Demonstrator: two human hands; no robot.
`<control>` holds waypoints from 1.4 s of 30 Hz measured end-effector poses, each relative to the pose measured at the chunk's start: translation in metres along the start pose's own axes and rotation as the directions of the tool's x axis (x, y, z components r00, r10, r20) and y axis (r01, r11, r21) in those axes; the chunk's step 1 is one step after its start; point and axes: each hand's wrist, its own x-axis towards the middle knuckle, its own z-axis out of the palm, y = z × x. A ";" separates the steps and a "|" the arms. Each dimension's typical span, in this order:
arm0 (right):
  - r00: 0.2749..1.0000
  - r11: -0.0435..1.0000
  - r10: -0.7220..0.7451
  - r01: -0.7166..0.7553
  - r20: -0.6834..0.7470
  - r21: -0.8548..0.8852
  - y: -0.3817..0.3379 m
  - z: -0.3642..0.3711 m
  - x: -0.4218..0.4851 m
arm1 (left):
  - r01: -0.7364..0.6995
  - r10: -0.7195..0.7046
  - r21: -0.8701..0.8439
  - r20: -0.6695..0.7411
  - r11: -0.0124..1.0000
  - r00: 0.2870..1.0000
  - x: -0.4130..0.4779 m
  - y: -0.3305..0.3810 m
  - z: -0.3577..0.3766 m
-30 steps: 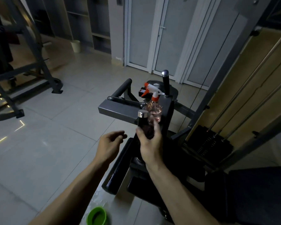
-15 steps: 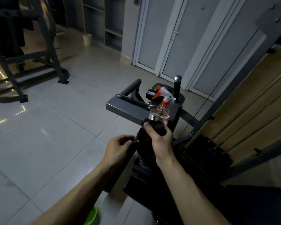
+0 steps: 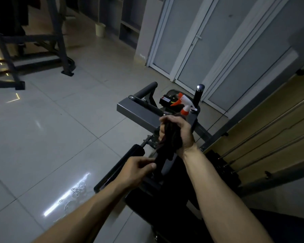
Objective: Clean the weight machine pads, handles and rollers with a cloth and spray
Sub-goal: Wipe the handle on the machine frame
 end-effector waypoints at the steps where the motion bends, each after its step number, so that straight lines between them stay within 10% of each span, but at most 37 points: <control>1: 0.998 0.997 0.054 -0.055 0.024 0.059 -0.002 0.000 0.001 | -0.003 0.003 -0.001 0.009 1.000 1.000 0.000 -0.001 0.000; 4: 0.990 0.999 0.041 -0.043 -0.139 -0.015 -0.001 0.009 -0.002 | -0.003 0.003 0.002 0.019 1.000 1.000 0.000 -0.004 -0.001; 7: 0.875 0.899 -0.196 -0.020 -0.443 -0.438 -0.006 0.020 -0.007 | -0.002 0.002 0.022 0.003 1.000 1.000 0.001 -0.004 0.001; 12: 0.943 0.229 0.028 -0.329 -0.332 -0.916 -0.059 0.043 0.016 | -0.011 0.011 0.034 0.005 0.999 1.000 0.004 -0.003 -0.001; 13: 0.936 0.255 0.081 -0.351 -0.342 -0.901 -0.063 0.042 0.020 | -0.010 0.010 0.032 0.003 0.999 1.000 0.004 -0.003 -0.001; 17: 0.959 0.900 0.250 -0.280 -0.132 -0.334 -0.046 0.019 0.011 | 0.000 0.000 0.007 -0.008 1.000 1.000 0.002 -0.003 0.001; 19: 0.975 0.976 0.215 -0.216 -0.058 0.000 -0.030 0.006 0.005 | 0.006 -0.006 -0.001 -0.011 1.000 1.000 0.002 -0.002 0.001; 22: 0.979 0.998 0.012 0.001 -0.201 0.063 -0.003 0.004 -0.002 | 0.014 -0.014 0.005 -0.028 1.000 1.000 0.000 -0.003 0.003; 25: 0.851 0.942 -0.318 0.235 -0.418 -0.239 0.036 0.017 -0.026 | 0.003 -0.002 0.024 -0.053 1.000 0.999 -0.001 -0.003 0.006; 28: 0.733 0.846 -0.440 0.146 -0.519 -0.512 0.083 0.022 -0.049 | -0.006 0.010 0.058 -0.075 0.998 0.997 -0.002 -0.003 0.007; 37: 0.679 0.411 -0.657 -0.042 -0.328 -0.911 0.150 0.012 -0.091 | 0.079 -0.053 0.080 -0.286 0.994 0.957 -0.024 -0.017 0.001; 42: 0.767 0.208 -0.590 -0.158 -0.253 -0.965 0.155 -0.002 -0.112 | 0.121 -0.096 0.077 -0.275 0.990 0.957 -0.033 -0.013 0.002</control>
